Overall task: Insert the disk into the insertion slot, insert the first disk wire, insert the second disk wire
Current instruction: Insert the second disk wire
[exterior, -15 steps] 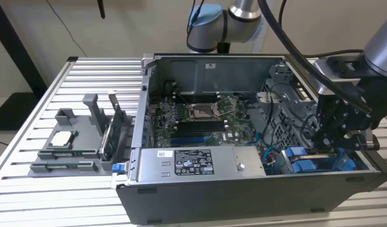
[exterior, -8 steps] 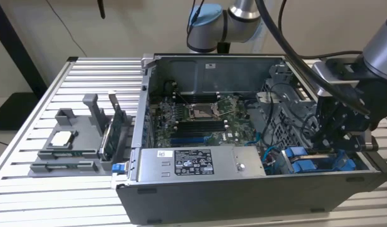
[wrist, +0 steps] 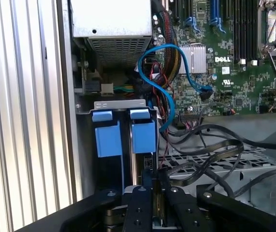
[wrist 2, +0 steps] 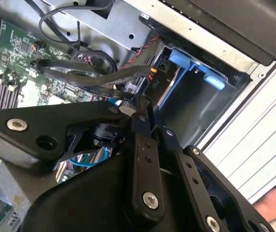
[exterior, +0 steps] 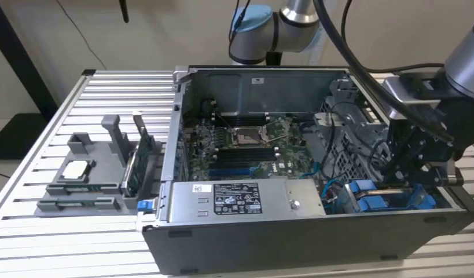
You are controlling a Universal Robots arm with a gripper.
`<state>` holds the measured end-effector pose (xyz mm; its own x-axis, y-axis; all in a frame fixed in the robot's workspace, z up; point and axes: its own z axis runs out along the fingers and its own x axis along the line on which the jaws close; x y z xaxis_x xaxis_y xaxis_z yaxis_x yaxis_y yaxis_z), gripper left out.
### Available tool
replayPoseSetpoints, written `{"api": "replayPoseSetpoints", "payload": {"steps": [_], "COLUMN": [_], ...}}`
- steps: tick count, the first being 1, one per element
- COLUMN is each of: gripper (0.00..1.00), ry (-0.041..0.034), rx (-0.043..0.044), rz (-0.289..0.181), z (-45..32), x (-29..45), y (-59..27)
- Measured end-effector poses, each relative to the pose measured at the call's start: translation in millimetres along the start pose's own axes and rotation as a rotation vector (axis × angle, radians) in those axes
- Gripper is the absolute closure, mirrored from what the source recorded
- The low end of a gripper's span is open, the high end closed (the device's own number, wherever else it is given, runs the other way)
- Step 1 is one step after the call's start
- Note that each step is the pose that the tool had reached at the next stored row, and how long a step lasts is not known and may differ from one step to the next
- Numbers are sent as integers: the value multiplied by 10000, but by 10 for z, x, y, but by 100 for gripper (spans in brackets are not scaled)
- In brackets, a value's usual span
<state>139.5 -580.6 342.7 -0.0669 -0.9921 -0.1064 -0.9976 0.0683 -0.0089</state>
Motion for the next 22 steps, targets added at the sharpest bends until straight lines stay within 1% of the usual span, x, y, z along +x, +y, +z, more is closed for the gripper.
{"api": "replayPoseSetpoints", "payload": {"steps": [1,4,6,15,22], "gripper": [84,84,84,84,84], "ry": [-6,-61,-83,-86,-81], "rx": [-1,-5,-6,-8,-9], "rz": [-3,-13,-26,-45,-54], "z": [2,6,11,22,68], "x": [0,1,1,4,9], "y": [-1,-1,-1,-7,-6]}}
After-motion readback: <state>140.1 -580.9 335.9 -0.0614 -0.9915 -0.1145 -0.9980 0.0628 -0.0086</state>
